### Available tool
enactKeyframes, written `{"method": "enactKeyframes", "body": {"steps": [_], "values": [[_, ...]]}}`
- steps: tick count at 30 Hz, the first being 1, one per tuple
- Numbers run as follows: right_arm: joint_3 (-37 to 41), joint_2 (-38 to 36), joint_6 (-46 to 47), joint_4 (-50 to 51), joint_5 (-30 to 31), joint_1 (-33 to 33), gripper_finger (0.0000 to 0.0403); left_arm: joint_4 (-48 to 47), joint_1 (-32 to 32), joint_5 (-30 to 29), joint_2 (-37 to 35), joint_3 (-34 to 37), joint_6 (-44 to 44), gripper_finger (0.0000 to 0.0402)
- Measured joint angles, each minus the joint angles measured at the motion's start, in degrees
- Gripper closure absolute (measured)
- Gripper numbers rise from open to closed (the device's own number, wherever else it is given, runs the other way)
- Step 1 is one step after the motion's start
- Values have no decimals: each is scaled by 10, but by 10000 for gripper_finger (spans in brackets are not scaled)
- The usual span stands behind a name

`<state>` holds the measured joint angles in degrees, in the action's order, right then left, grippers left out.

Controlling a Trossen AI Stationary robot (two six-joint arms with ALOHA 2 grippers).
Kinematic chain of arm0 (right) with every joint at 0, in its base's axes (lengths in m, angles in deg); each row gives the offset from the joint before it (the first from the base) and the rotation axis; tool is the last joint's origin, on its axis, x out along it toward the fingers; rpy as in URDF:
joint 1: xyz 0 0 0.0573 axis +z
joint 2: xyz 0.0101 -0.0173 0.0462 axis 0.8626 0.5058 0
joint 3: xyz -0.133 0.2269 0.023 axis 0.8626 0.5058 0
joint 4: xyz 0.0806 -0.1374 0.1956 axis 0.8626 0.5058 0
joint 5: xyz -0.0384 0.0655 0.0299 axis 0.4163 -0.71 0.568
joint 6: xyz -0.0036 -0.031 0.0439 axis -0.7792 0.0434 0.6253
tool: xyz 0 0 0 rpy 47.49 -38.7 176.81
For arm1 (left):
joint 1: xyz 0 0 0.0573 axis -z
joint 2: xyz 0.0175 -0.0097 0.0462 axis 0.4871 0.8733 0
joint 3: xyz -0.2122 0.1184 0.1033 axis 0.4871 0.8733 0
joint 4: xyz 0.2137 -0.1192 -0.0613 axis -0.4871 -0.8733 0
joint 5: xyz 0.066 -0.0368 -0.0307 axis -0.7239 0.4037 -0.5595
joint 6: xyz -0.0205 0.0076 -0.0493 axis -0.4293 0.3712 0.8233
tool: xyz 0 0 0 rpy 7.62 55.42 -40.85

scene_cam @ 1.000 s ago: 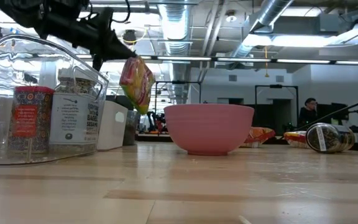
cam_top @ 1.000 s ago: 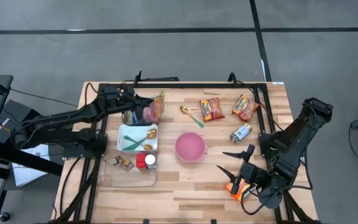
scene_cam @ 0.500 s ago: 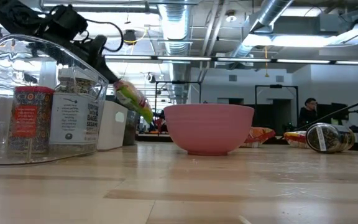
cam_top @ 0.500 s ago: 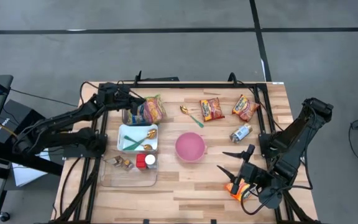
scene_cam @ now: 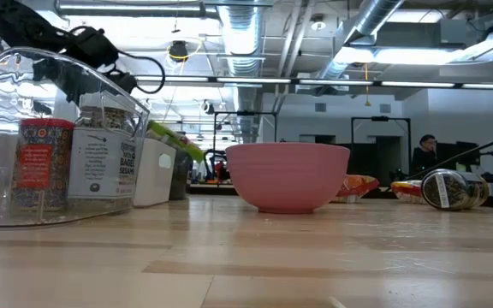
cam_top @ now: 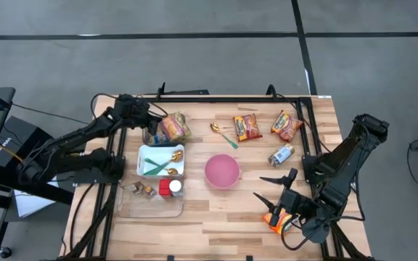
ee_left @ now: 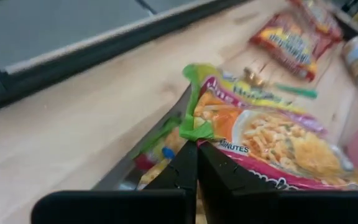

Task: Pick & Place Food Item
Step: Put the green noodle pack into the black transparent bin

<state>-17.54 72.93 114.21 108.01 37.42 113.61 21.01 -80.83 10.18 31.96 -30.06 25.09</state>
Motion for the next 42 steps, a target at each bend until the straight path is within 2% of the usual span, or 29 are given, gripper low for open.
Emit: {"method": "enactKeyframes", "body": {"steps": [6,12,21,28,30,33,35,40,42], "values": [[0,0,-2,0,-1,-6,163,33,4,-1,73,0,-15,401],[0,0,-10,-1,-1,-6,163,104,4,-9,128,0,-16,388],[0,0,-10,0,-8,-6,163,141,4,-36,97,0,-15,319],[0,0,-10,-2,-12,-6,163,121,4,-40,32,0,0,267],[0,0,-10,-2,-12,-6,163,121,11,-25,12,0,3,261],[0,0,-10,-2,-13,-6,163,121,46,22,-2,-1,0,266],[0,0,-12,-2,-12,-7,163,116,77,28,0,-1,-14,279],[0,0,-12,-2,-12,-9,163,134,158,-56,39,-1,-16,337],[0,0,-14,-2,-12,-9,163,148,178,-70,57,-1,-18,365]]}}
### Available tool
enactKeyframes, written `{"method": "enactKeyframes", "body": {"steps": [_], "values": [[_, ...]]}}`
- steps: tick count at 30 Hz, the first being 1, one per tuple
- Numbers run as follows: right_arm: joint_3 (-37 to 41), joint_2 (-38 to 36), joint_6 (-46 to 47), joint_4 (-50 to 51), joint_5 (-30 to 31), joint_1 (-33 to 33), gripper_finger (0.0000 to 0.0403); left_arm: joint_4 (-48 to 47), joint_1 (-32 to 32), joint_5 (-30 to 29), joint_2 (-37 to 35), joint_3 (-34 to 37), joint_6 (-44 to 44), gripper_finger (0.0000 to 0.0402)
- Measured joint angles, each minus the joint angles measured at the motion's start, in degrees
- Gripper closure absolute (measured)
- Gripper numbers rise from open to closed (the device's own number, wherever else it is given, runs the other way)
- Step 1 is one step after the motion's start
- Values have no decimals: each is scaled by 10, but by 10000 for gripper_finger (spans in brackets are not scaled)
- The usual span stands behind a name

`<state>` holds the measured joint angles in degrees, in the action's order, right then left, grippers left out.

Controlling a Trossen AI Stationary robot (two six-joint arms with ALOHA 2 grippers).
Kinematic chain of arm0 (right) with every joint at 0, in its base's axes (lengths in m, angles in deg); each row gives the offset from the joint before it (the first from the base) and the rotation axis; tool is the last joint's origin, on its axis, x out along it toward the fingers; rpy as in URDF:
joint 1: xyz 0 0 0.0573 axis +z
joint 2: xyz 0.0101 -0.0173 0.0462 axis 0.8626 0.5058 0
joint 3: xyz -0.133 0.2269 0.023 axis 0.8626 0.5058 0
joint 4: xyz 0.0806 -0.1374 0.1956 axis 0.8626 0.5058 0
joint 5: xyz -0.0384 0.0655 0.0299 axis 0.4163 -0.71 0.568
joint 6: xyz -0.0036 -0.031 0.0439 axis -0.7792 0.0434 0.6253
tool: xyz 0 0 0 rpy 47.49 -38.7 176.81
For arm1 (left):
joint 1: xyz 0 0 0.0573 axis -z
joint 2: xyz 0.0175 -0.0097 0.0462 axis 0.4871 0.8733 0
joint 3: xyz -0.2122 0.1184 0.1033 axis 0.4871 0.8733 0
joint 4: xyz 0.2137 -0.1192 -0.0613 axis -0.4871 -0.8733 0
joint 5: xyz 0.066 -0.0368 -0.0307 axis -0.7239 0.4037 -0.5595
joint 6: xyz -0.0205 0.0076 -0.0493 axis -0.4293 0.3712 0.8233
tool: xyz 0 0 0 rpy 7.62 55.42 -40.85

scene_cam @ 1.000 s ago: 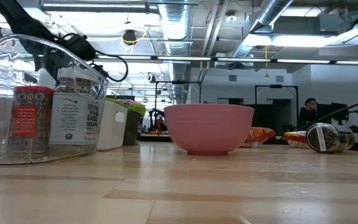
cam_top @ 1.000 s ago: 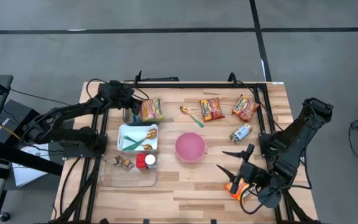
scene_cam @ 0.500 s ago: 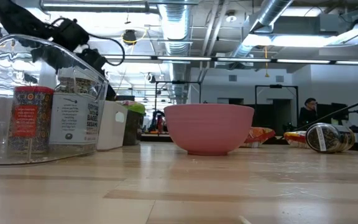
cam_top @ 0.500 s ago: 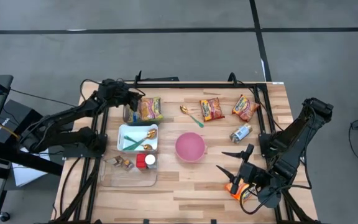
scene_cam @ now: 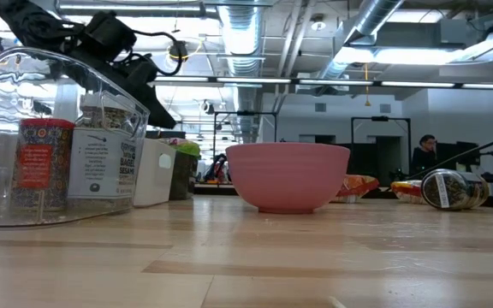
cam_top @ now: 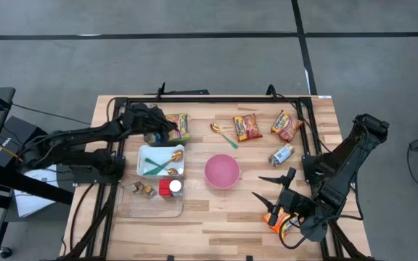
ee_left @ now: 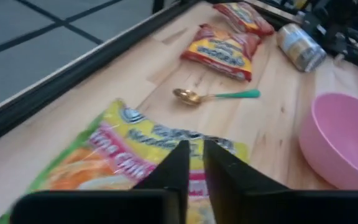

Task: Pick & Place Food Item
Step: Put the green noodle pack into the black transparent bin

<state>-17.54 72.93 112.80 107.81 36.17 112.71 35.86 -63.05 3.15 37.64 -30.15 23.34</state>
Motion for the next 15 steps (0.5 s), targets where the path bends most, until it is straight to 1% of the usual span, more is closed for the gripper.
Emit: {"method": "enactKeyframes", "body": {"steps": [2,3,9,12,15], "values": [[0,0,-1,0,0,0,163,15,6,-9,11,0,-7,389],[0,0,-2,0,0,0,163,21,7,-15,15,0,-8,395],[0,0,-4,1,0,0,163,26,7,-20,60,0,-13,395],[0,0,-5,1,0,0,163,38,7,-20,90,0,-24,400],[0,0,-6,0,0,0,163,46,7,-19,107,-1,-40,399]]}}
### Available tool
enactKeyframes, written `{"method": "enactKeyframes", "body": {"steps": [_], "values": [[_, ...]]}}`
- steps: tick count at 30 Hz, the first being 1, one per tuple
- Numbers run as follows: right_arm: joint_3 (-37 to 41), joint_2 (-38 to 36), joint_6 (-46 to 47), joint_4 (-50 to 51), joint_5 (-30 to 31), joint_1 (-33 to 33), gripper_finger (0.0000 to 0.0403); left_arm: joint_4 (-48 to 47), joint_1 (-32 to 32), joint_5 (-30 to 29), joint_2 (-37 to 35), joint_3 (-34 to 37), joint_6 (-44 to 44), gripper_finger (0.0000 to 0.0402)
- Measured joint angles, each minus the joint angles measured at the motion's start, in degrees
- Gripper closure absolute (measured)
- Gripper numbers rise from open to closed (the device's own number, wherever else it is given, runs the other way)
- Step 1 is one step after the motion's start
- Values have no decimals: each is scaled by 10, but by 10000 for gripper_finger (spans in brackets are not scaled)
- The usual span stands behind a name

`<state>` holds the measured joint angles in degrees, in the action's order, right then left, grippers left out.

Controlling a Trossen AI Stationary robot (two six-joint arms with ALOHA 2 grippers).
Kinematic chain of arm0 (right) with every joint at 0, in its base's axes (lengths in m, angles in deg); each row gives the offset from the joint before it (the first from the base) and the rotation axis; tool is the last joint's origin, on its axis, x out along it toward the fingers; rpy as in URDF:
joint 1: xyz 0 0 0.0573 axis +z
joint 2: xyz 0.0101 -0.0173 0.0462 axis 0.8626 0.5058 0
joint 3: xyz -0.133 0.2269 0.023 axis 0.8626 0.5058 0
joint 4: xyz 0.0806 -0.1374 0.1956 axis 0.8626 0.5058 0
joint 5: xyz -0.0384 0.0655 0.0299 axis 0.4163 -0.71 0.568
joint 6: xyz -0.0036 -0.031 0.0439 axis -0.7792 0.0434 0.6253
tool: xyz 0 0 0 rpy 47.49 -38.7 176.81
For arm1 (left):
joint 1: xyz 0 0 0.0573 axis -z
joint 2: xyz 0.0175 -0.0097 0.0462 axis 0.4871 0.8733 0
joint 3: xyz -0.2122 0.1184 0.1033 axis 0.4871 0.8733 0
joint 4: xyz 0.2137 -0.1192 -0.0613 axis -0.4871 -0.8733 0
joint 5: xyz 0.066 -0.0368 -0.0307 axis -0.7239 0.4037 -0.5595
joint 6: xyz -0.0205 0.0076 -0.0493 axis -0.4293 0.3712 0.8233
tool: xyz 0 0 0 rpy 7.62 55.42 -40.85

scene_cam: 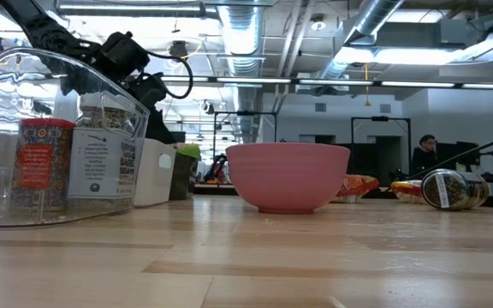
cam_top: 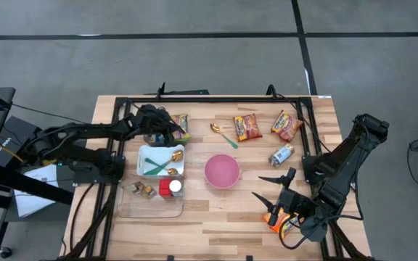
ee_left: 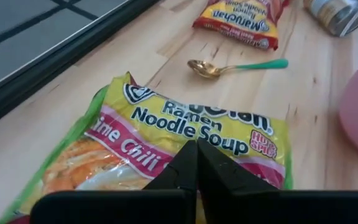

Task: Pick & Place Food Item
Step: Put the green noodle pack into the black transparent bin

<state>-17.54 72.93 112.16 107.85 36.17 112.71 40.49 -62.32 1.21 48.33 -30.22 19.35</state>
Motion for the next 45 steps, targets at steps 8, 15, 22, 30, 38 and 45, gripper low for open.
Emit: {"method": "enactKeyframes", "body": {"steps": [8,15,22,30,38,45], "values": [[0,0,0,0,-2,0,163,-25,-5,-1,1,-1,-76,399],[0,0,0,0,-2,0,163,-69,-6,-3,1,-2,-141,398],[0,0,0,0,-2,0,163,-75,-6,-4,1,-1,-163,398],[0,0,0,-1,-3,0,163,-74,-7,10,2,0,-153,398],[0,0,0,-1,-4,0,163,-68,-7,31,13,0,-147,398],[0,0,-5,-3,-4,0,163,-35,-6,34,-25,6,-118,398]]}}
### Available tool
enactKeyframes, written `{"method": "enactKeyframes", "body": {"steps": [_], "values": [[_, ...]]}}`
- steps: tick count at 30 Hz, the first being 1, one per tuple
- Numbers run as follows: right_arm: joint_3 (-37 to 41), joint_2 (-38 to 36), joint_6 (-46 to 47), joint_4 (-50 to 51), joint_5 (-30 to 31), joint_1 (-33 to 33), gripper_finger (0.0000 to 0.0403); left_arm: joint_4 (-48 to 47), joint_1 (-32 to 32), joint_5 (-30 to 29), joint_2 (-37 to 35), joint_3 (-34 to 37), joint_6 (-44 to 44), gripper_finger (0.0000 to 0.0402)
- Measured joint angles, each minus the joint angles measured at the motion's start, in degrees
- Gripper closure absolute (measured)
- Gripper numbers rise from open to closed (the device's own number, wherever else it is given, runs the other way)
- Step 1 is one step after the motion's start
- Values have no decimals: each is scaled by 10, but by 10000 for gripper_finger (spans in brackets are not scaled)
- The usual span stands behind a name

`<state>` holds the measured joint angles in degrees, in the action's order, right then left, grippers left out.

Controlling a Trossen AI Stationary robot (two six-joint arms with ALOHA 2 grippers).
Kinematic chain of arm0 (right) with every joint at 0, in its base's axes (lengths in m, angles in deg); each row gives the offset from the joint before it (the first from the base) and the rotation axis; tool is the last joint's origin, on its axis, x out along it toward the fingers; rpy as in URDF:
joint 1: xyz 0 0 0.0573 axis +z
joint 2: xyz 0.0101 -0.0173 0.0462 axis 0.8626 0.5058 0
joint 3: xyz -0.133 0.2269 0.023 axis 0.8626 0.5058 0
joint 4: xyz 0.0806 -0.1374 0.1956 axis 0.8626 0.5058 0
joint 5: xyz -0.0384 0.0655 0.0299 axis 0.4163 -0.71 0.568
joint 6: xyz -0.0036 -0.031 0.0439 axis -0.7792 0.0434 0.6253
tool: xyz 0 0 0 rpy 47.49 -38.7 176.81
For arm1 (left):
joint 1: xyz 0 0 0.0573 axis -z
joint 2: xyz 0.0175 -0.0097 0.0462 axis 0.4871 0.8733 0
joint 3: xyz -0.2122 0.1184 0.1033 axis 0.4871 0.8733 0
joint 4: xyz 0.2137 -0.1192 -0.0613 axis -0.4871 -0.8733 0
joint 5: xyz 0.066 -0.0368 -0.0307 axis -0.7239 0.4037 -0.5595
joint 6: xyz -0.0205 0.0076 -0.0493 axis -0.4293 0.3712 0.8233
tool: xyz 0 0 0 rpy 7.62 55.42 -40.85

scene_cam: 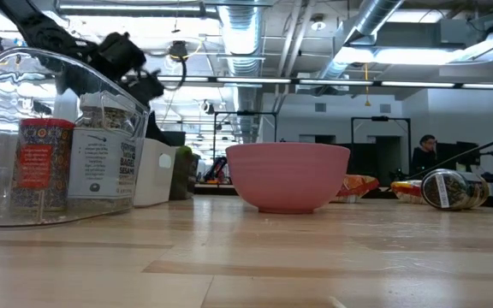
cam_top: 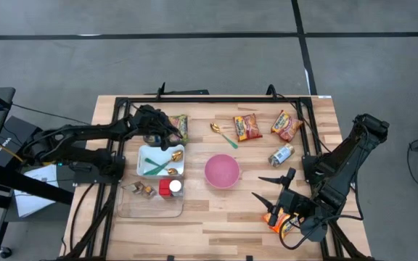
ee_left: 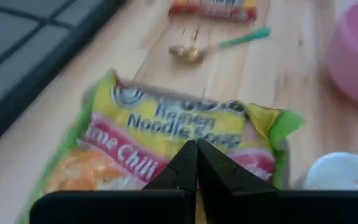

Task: Pick & Place Food Item
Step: Put the green noodle pack into the black transparent bin

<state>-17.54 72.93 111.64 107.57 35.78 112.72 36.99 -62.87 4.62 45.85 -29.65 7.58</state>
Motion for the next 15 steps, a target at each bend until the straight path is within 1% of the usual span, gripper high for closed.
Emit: {"method": "enactKeyframes", "body": {"steps": [3,5,7,10,12,15], "values": [[0,0,-2,0,0,0,163,9,2,-2,-43,-3,-1,401],[0,0,-1,0,0,0,163,-21,2,-3,-59,-2,-1,401],[0,0,-1,-1,0,0,163,-46,3,-3,-60,-2,-1,401],[0,0,-4,-8,0,1,163,-68,10,-3,-38,-3,3,401],[0,0,-12,-17,0,1,163,-66,18,-5,-14,-3,8,401],[0,0,-32,-33,0,1,163,-59,26,-26,17,-6,8,401]]}}
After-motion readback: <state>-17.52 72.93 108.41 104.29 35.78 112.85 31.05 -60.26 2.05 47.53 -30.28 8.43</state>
